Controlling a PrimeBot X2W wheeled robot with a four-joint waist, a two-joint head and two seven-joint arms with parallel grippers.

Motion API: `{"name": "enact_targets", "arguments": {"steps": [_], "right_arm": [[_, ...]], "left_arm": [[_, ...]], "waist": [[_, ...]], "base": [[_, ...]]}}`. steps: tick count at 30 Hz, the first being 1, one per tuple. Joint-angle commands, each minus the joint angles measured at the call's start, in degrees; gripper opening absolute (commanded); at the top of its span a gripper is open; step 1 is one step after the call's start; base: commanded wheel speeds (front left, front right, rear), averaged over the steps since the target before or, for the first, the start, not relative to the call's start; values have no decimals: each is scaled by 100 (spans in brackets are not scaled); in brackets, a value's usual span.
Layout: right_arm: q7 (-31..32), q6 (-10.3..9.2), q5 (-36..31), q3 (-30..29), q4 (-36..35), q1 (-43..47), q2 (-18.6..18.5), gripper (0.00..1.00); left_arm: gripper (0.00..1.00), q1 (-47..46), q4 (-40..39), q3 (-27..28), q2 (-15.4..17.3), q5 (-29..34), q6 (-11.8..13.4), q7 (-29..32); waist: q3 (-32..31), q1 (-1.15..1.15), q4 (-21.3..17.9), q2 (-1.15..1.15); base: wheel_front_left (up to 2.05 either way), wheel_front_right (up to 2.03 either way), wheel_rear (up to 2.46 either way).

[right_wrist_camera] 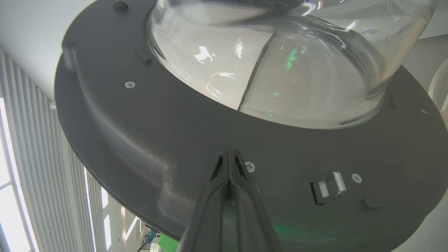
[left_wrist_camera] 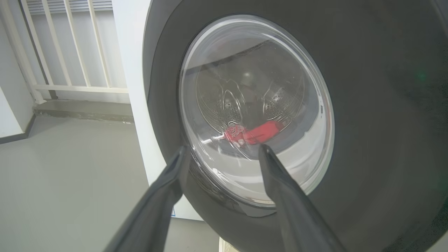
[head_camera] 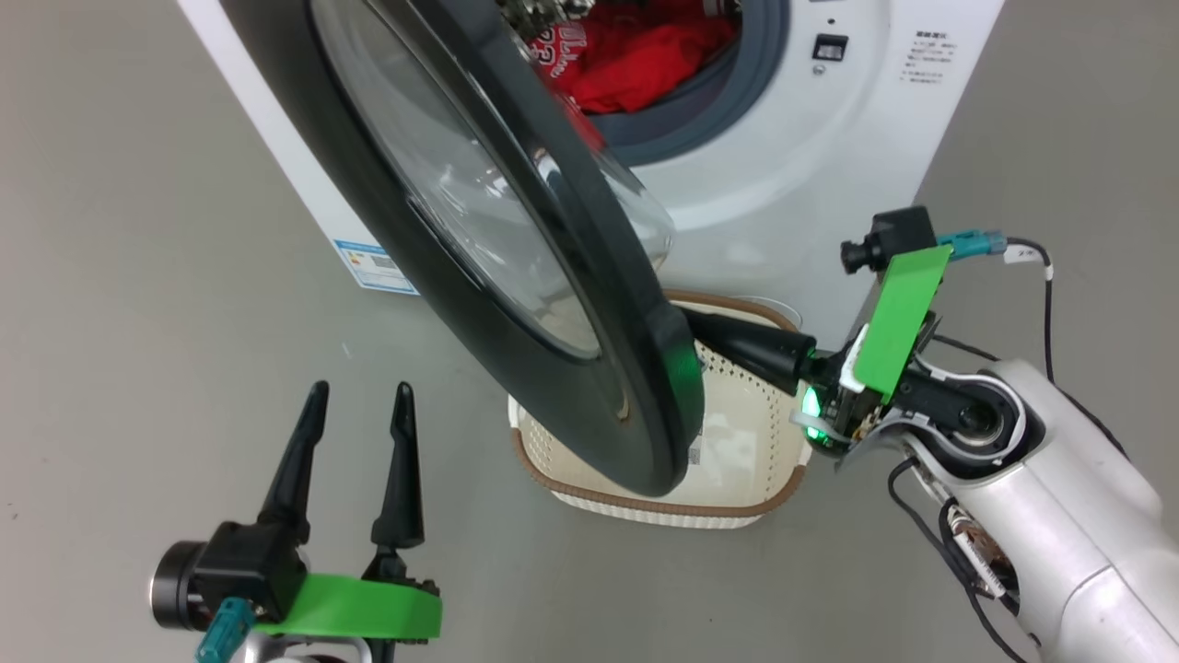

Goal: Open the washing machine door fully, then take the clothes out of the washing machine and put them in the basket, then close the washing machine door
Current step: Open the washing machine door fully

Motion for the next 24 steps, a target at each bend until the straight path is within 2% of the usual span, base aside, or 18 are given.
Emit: {"name": "enact_targets", "arguments": {"steps": [1, 24], "right_arm": [[-25, 30, 83, 132, -182, 110, 83, 0], [-160, 30, 331, 843, -50, 281, 233, 0]], "left_arm": [[100, 33, -113, 208, 88, -39, 39, -28], [100, 325, -10, 202, 88, -83, 37, -28]], "waist": [[-131, 0, 131, 0], [-598, 0, 868, 0]], "base": [[0, 0, 0], [0, 0, 0]]}}
